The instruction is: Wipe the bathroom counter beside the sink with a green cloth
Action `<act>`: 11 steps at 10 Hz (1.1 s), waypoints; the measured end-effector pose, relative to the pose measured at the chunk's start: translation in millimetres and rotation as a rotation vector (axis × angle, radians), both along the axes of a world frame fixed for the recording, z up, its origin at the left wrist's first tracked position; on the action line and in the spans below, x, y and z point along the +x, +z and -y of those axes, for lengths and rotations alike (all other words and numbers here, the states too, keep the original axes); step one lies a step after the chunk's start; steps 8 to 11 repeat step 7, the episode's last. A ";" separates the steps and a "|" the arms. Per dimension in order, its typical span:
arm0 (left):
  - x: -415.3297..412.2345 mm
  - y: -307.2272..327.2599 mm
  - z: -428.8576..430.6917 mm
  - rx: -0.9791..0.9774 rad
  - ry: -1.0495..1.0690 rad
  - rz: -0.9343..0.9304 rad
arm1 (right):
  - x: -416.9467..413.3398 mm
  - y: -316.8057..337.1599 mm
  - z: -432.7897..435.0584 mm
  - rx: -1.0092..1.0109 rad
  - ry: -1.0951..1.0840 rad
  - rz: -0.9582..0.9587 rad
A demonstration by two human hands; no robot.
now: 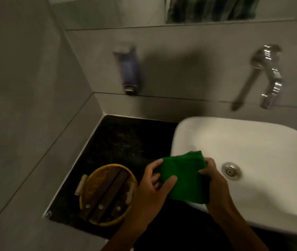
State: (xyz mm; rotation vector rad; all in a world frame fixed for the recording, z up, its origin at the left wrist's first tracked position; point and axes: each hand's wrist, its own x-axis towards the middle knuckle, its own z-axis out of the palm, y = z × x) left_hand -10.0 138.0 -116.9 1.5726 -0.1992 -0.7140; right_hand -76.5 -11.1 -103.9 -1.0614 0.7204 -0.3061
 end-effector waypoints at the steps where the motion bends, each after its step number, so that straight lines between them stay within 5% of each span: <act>1: 2.8 15.2 12.0 -0.010 0.062 0.240 | 4.4 22.7 11.1 -0.278 0.041 -0.020; 3: 18.4 18.9 41.3 0.283 -0.043 0.773 | 20.7 -3.3 39.9 -0.547 0.052 -0.049; 6: -180.5 -47.7 258.4 0.707 -0.628 0.706 | -172.7 -78.1 237.1 -0.780 0.068 -0.533; 7: -285.2 -72.0 331.7 0.821 -0.929 0.772 | -293.5 -105.7 302.6 -0.809 0.129 -0.870; 11: -285.2 -72.0 331.7 0.821 -0.929 0.772 | -293.5 -105.7 302.6 -0.809 0.129 -0.870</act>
